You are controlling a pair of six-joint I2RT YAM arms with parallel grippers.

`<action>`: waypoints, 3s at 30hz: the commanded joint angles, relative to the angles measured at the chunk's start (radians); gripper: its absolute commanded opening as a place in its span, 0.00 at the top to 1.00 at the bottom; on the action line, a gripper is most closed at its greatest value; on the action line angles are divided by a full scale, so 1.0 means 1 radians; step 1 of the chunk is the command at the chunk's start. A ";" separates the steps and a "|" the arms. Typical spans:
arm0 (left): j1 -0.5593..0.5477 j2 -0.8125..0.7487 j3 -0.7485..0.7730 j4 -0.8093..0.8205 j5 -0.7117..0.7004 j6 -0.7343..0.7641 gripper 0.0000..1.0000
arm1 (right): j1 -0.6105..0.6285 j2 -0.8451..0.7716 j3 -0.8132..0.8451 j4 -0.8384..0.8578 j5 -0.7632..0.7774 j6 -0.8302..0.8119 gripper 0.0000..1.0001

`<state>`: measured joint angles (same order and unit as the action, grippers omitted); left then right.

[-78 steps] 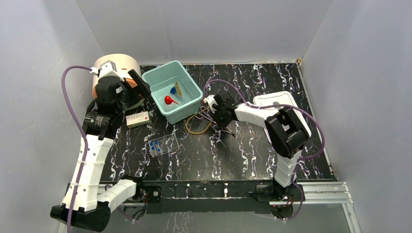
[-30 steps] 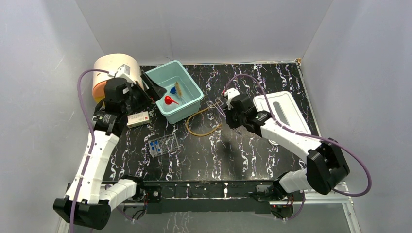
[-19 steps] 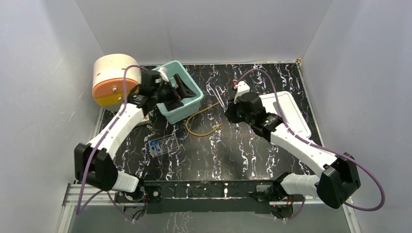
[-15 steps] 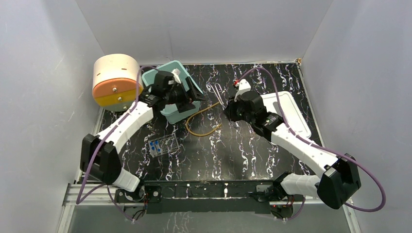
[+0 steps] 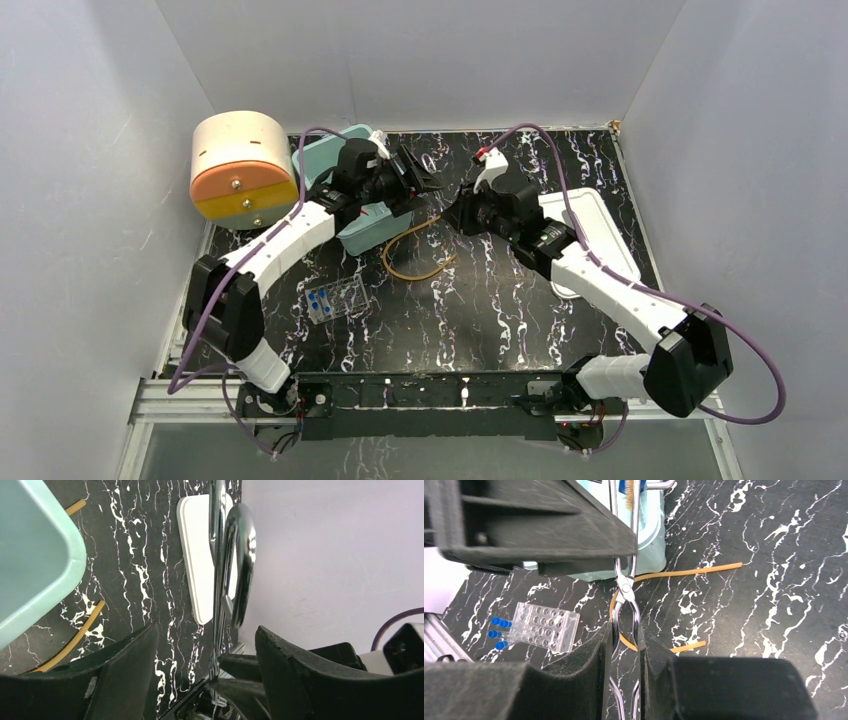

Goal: Organize the chemistry lab equipment

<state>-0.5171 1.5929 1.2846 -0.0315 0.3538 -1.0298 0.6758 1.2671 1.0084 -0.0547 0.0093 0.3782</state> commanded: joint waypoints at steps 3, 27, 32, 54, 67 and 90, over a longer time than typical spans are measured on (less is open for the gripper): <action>-0.036 0.019 0.046 0.026 -0.080 -0.050 0.45 | 0.002 0.023 0.076 0.115 -0.055 0.034 0.84; -0.082 -0.051 0.093 -0.269 -0.402 0.116 0.58 | -0.043 0.179 0.083 -0.212 0.132 0.033 0.45; -0.080 -0.068 0.083 -0.279 -0.380 0.125 0.54 | -0.112 0.349 0.181 -0.338 0.115 -0.025 0.42; -0.059 -0.135 0.038 -0.260 -0.312 0.134 0.44 | -0.153 0.801 0.554 -0.460 0.020 -0.256 0.46; -0.043 -0.151 0.031 -0.267 -0.306 0.138 0.43 | -0.147 0.853 0.555 -0.490 0.071 -0.297 0.91; -0.020 -0.118 0.037 -0.172 -0.163 0.070 0.26 | -0.144 0.316 0.251 -0.193 -0.069 -0.090 0.95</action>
<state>-0.5449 1.4887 1.3163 -0.2626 0.1123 -0.9318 0.5323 1.6646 1.2858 -0.3775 0.0353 0.2188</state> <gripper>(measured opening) 0.690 0.122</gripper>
